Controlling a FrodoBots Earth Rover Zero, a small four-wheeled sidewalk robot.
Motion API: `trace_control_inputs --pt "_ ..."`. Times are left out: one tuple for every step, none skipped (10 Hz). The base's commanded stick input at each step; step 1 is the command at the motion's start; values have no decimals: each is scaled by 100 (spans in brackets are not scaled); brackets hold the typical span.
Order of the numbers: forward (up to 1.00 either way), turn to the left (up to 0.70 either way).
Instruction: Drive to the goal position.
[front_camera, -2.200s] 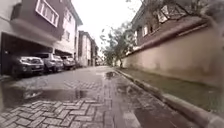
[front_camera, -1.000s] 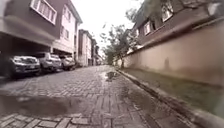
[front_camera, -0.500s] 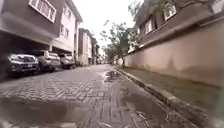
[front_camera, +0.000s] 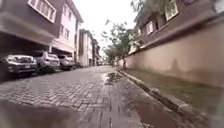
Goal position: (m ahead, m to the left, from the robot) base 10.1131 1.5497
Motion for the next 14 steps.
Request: trace_control_inputs --pt "50 0" --pt "50 0" --pt "50 0" --pt "50 0" --pt "50 0" --pt "50 0" --pt "50 0" --pt "50 0" --pt "50 0" --pt "50 0" --pt "50 0" --pt "50 0" --pt "50 0" --pt "50 0"
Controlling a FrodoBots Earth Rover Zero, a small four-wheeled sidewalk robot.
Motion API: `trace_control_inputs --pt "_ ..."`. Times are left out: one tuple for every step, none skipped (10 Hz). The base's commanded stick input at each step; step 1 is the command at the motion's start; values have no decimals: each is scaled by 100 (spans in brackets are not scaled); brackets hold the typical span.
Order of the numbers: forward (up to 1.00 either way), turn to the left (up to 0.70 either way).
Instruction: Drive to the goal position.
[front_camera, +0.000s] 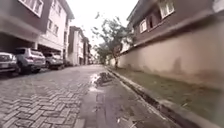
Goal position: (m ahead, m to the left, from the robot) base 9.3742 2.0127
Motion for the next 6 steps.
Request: trace_control_inputs --pt "50 0" --pt "50 0" --pt "50 0" --pt "50 0" --pt "50 0" --pt "50 0"
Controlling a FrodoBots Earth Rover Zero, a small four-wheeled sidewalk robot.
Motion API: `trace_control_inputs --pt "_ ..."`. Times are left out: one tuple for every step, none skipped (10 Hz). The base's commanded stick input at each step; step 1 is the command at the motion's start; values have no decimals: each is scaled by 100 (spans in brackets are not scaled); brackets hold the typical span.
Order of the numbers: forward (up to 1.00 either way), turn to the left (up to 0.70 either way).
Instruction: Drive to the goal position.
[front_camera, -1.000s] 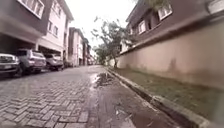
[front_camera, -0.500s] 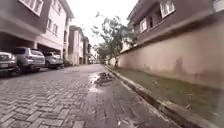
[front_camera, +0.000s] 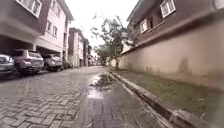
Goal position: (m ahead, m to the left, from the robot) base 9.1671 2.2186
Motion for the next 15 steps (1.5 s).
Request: trace_control_inputs --pt "50 0" --pt "50 0" --pt "50 0" --pt "50 0" --pt "50 0" --pt "50 0" --pt "50 0" --pt "50 0" --pt "50 0" --pt "50 0" --pt "50 0" --pt "50 0" --pt "50 0" --pt "50 0" --pt "50 0"
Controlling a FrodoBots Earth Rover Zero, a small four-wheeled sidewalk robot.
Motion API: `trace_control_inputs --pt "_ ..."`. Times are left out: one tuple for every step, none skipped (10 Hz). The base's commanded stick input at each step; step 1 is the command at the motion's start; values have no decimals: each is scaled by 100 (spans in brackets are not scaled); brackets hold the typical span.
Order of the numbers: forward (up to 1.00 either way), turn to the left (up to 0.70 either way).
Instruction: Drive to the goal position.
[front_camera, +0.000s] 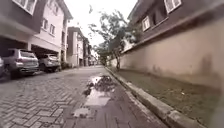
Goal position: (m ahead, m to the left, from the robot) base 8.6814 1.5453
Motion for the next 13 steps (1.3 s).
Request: trace_control_inputs --pt "50 0" --pt "50 0" --pt "50 0" --pt "50 0" --pt "50 0" --pt "50 0" --pt "50 0" --pt "50 0" --pt "50 0" --pt "50 0" --pt "50 0" --pt "50 0" --pt "50 0"
